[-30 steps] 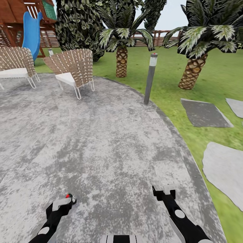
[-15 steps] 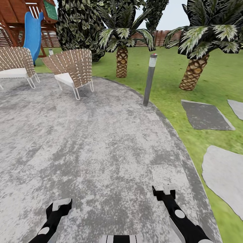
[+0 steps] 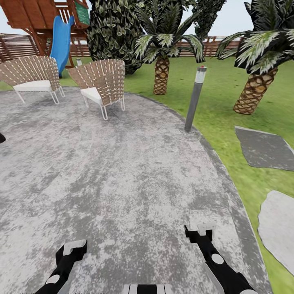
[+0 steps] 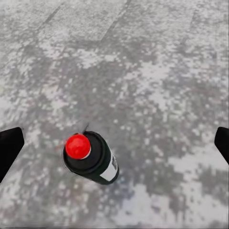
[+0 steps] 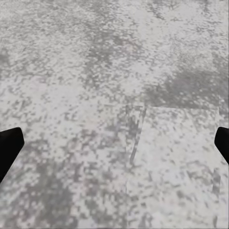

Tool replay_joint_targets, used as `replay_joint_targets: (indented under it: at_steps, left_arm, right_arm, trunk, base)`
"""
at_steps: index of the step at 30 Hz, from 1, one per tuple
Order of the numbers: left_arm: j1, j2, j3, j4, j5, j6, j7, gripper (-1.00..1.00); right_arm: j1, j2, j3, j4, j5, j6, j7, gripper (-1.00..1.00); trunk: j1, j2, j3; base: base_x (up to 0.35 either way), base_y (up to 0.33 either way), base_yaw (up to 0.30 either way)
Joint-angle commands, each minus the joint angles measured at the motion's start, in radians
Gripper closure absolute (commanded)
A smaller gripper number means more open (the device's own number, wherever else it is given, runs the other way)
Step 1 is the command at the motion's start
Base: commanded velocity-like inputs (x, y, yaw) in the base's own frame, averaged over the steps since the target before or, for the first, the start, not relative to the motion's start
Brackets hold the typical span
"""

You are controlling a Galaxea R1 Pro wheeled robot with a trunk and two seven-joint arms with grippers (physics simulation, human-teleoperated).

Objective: In the garden, pick up the pesticide atomizer on the floor and spray pesticide onto both trees until each tree trunk is fully covered.

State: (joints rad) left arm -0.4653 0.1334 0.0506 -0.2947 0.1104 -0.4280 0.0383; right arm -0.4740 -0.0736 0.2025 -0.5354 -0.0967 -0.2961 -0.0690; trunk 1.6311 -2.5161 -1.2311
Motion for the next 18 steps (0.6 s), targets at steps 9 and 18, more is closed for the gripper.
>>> replay_joint_targets:
  at_steps: [9, 18]
  left_arm:
    - [0.0, 0.0, 0.0, 0.0, 0.0, 0.0, 0.0, -1.0]
    - [0.0, 0.0, 0.0, -0.001, 0.002, 0.0, 0.0, -1.0]
  right_arm:
    - [0.0, 0.0, 0.0, -0.001, 0.0, 0.0, 0.0, -1.0]
    - [0.0, 0.0, 0.0, -0.002, 0.0, 0.0, 0.0, -1.0]
  trunk:
    - [0.0, 0.0, 0.0]
    - [0.0, 0.0, 0.0]
  base:
    - [0.023, 0.016, 0.095]
    - [0.105, 0.233, -0.017]
